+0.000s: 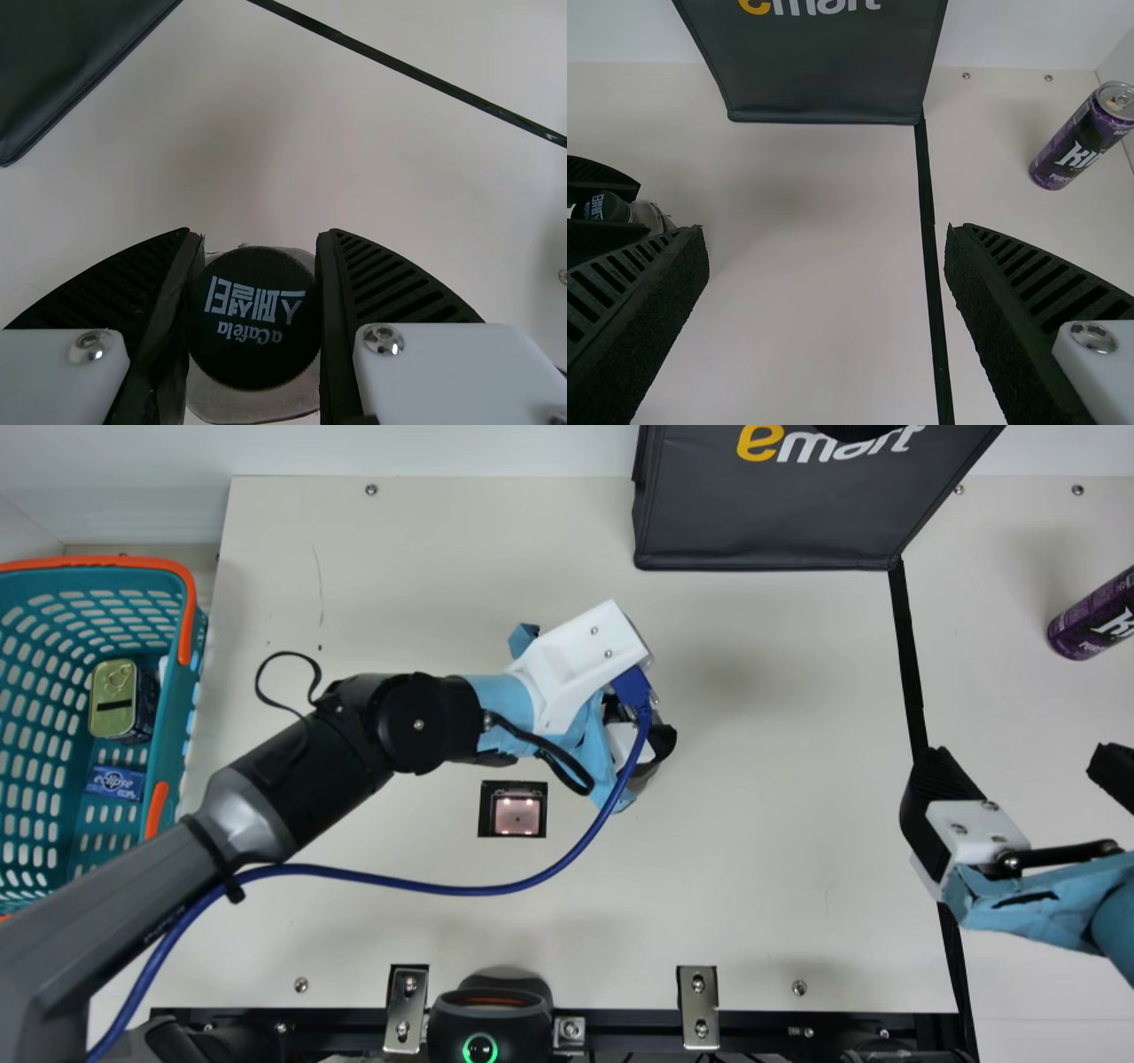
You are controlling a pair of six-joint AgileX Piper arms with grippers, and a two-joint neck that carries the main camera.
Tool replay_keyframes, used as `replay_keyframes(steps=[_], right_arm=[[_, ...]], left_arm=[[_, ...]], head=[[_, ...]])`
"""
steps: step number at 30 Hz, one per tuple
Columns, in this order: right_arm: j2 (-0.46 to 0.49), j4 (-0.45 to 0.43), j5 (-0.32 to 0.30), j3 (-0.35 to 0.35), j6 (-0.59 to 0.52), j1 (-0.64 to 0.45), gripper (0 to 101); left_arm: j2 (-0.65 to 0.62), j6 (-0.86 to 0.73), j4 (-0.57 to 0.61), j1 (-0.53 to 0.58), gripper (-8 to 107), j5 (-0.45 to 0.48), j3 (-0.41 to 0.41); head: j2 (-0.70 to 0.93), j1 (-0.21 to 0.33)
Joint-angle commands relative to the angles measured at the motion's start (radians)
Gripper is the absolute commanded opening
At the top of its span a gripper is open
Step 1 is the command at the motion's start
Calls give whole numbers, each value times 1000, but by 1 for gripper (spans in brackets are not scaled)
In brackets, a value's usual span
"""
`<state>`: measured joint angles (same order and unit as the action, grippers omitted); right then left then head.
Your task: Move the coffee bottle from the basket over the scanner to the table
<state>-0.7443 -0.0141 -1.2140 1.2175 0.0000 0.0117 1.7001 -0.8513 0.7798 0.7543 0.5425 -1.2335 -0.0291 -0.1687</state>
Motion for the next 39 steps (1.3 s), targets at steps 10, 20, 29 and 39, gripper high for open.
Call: replay_keyframes(steps=[10,20,29,39], right_arm=[[0,0,0,0,0,0,95],[0,0,0,0,0,0,95],[0,0,-2,0,0,0,95],[0,0,-2,0,0,0,95]], left_arm=[[13,38,2,-13,49,8,-5],[-23,30,130,-68,82,63,-9],[-112,14,250,-189,90,146,37],[-290,152,143,-389,90,241,116]], head=[[2,30],[2,30],[2,30],[2,30]])
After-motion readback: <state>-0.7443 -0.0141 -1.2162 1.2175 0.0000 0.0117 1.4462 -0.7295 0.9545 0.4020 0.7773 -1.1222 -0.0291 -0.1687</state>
